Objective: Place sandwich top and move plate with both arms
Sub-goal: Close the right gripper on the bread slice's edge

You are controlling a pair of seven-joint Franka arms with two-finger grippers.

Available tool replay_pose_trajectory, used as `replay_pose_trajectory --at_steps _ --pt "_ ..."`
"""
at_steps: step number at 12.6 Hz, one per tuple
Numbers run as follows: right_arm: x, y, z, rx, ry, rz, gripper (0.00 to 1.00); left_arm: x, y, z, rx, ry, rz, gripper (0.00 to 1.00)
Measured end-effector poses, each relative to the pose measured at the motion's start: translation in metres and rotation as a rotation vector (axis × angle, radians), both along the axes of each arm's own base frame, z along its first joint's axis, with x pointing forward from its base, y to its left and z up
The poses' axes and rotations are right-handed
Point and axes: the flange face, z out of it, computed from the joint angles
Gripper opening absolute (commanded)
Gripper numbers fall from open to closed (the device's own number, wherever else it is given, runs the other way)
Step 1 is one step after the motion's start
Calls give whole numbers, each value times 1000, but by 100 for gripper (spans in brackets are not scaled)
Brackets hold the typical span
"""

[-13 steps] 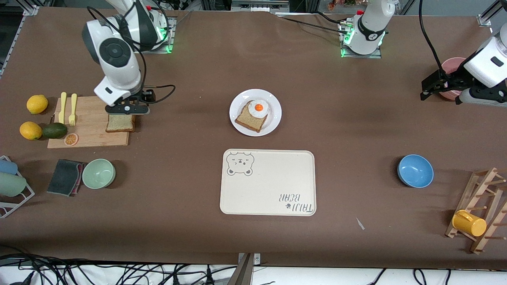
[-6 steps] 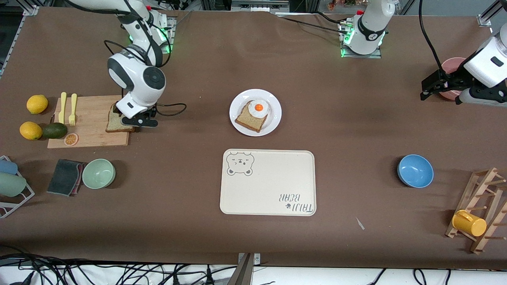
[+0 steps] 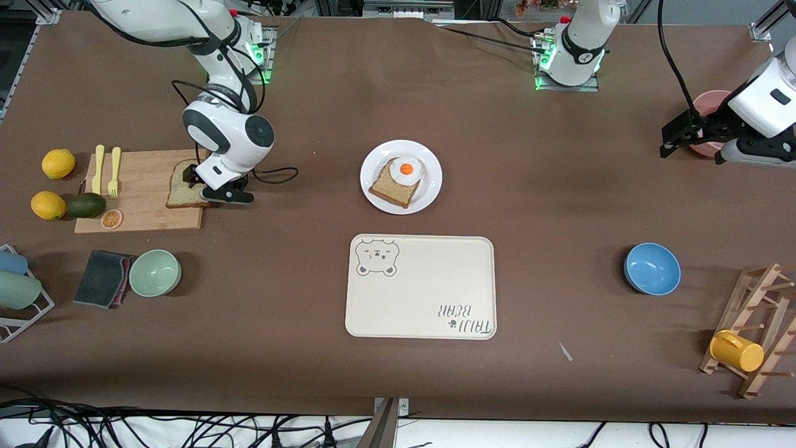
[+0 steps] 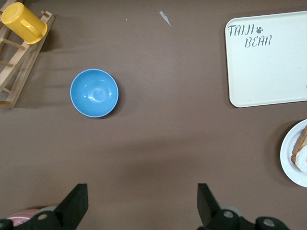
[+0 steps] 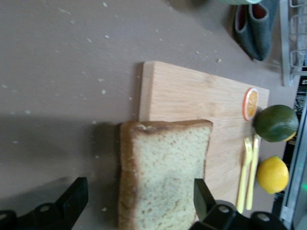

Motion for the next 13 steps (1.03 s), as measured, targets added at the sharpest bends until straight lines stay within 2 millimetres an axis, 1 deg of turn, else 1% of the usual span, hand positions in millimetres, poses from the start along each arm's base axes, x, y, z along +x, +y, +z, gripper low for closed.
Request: replay_pose_trajectory --at_steps 1,4,5,6,8,10,11,12,13 --pt "0 -2 0 -15 4 -5 79 0 -1 0 0 0 -2 100" --pt "-1 -5 0 -30 5 -13 73 0 -7 0 1 0 -12 100" --pt "-1 -5 0 -30 -1 -22 68 0 -7 0 1 0 -13 100" --pt "-2 -5 -2 -30 -5 -30 60 0 -7 0 1 0 -13 100" --pt "-3 -5 -6 -30 -4 -39 53 0 -7 0 1 0 -13 100" --pt "-4 -6 -9 -31 -2 -46 19 0 -7 0 1 0 -13 100" --pt "-4 -7 -9 -31 -3 -47 5 0 -7 0 1 0 -13 100" --pt "-2 -6 -8 -29 -8 -48 0 0 -7 0 1 0 -13 100" --pt "2 -5 -5 -27 -17 -49 0 0 -7 0 1 0 -13 100"
